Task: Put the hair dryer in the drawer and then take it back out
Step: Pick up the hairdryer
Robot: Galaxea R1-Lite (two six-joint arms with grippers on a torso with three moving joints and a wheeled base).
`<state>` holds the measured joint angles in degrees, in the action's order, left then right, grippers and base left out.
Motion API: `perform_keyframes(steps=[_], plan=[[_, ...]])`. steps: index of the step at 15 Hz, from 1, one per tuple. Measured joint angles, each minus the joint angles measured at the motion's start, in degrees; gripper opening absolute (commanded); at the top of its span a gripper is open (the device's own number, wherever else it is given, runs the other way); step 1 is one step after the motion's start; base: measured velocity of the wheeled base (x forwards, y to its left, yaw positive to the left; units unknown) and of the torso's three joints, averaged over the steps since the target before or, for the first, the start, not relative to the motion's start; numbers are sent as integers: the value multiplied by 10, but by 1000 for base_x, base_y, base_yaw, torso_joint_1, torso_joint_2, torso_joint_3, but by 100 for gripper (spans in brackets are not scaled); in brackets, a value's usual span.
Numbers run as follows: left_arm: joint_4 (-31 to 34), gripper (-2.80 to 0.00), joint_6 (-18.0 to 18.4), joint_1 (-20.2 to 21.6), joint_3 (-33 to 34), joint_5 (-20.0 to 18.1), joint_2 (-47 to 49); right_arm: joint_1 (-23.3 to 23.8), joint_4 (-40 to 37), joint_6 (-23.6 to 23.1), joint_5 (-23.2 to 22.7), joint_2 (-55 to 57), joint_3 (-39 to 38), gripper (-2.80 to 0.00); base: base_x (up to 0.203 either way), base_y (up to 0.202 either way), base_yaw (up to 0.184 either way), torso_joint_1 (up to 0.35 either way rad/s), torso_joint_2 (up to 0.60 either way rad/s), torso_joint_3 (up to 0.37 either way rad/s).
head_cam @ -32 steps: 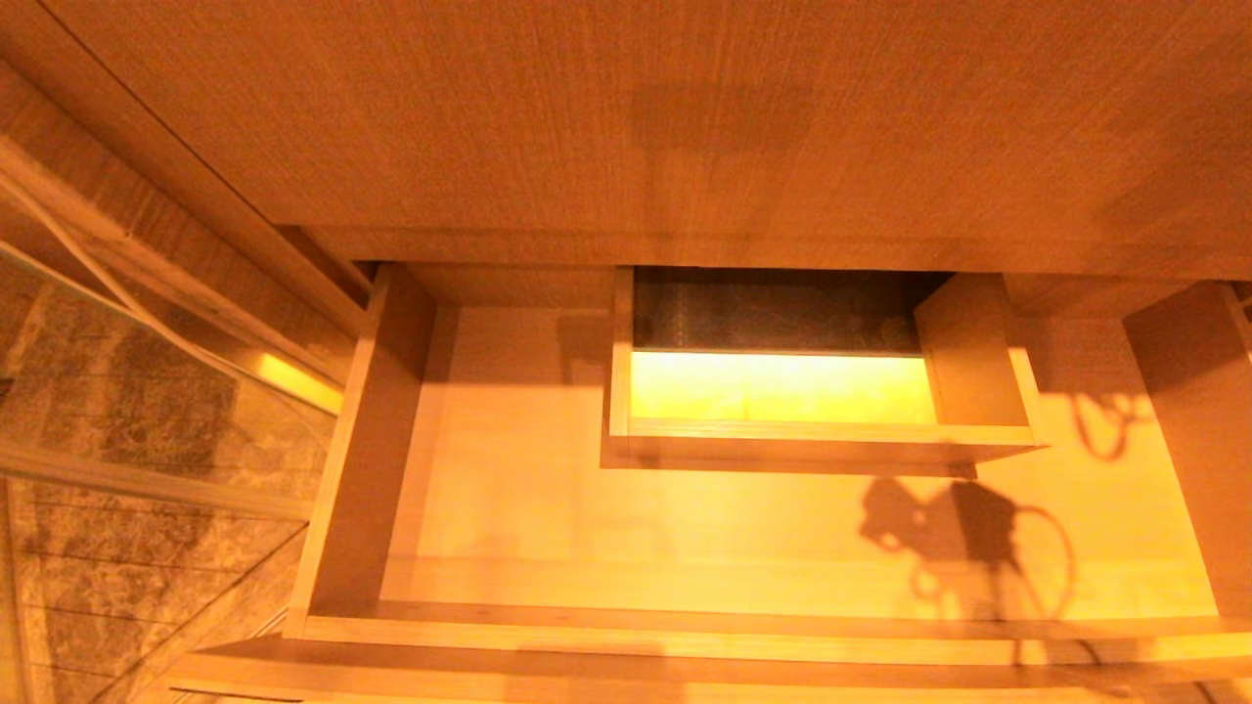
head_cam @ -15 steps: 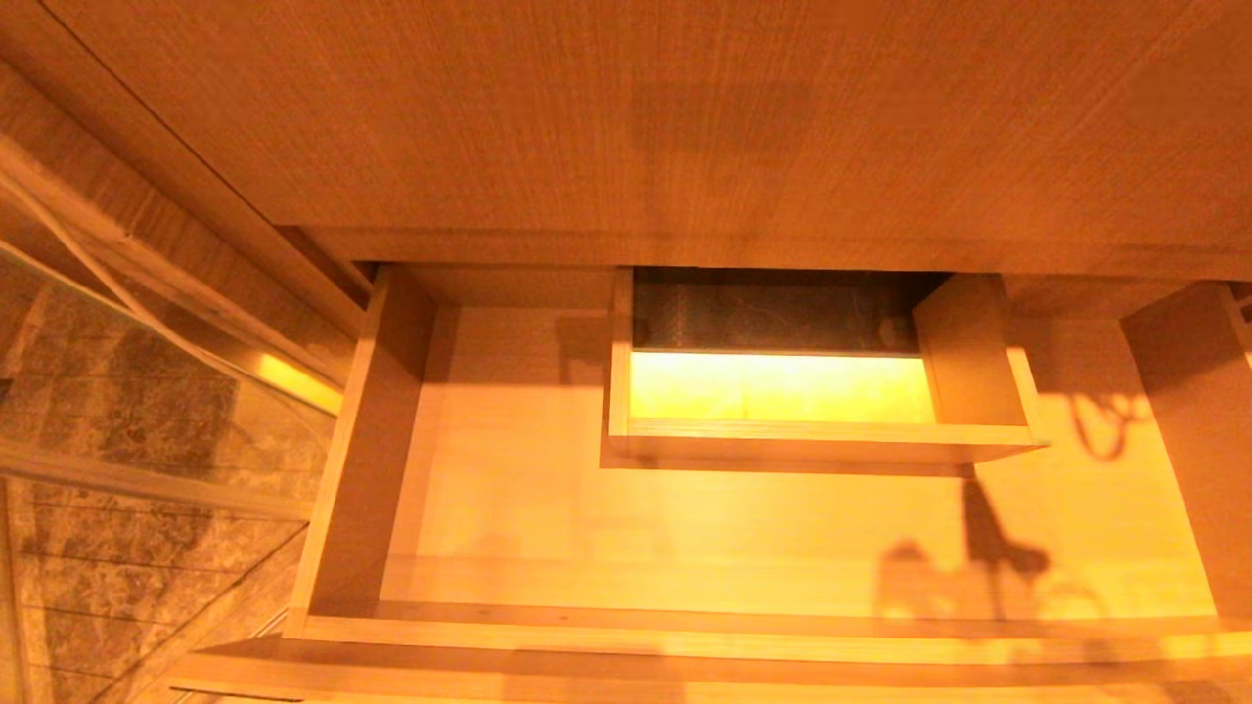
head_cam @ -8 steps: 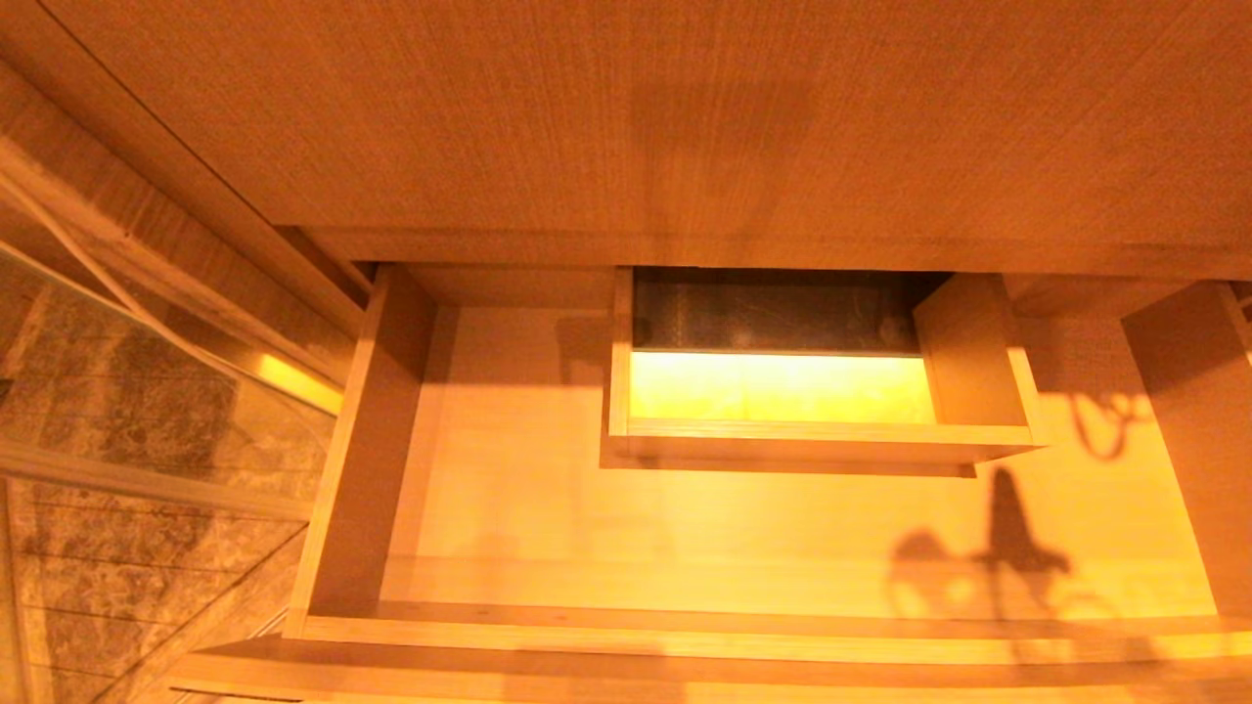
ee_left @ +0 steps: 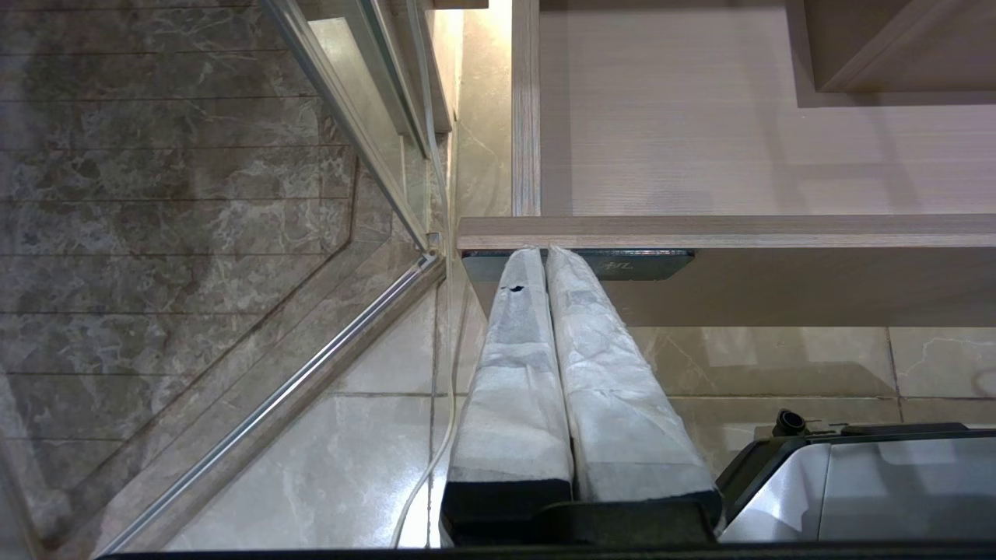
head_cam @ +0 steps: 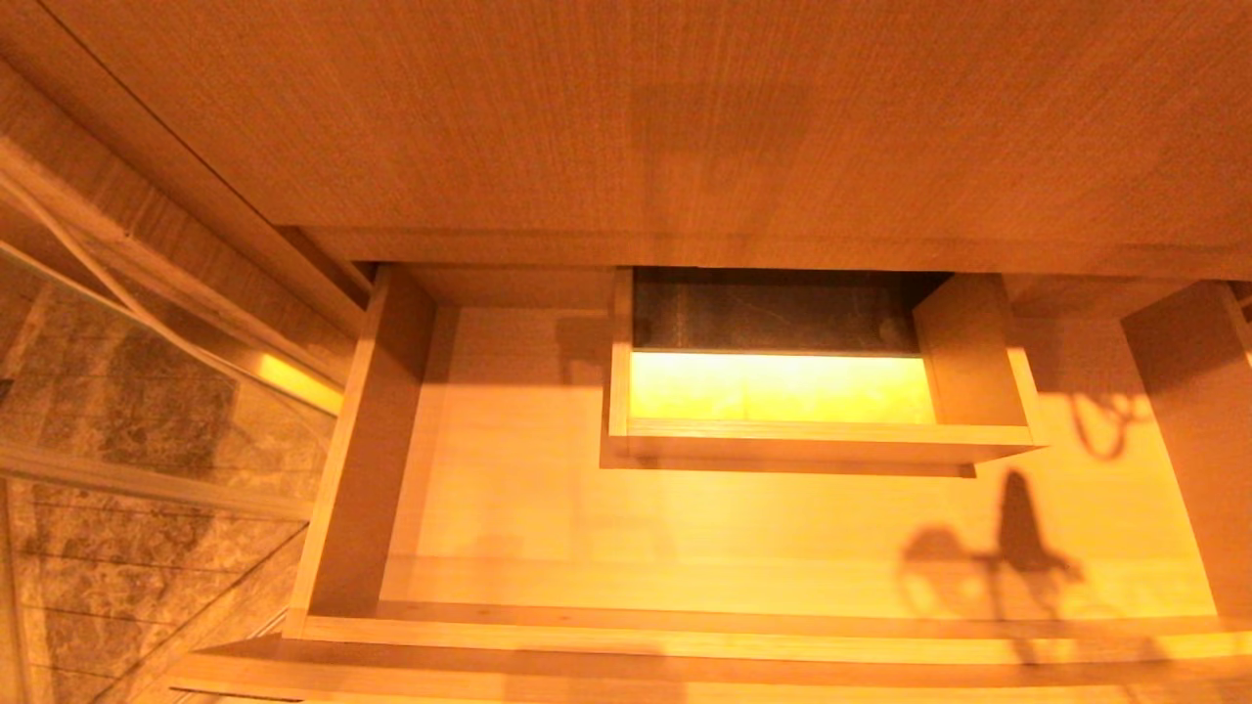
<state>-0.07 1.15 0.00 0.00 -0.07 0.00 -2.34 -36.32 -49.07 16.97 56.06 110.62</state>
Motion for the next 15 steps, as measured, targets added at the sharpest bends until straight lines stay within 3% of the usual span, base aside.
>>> perform_keyframes(steps=[4,8,11,15], plan=[[0,-280,0,0,0,0,0,1,-6,35,14,1,0,-280,0,0,0,0,0,0],[0,-280,0,0,0,0,0,0,-12,47,102,7,0,-280,0,0,0,0,0,0],[0,-280,0,0,0,0,0,-3,-19,85,106,13,-1,-280,0,0,0,0,0,0],[0,-280,0,0,0,0,0,-3,-13,95,106,15,0,-280,0,0,0,0,0,0]])
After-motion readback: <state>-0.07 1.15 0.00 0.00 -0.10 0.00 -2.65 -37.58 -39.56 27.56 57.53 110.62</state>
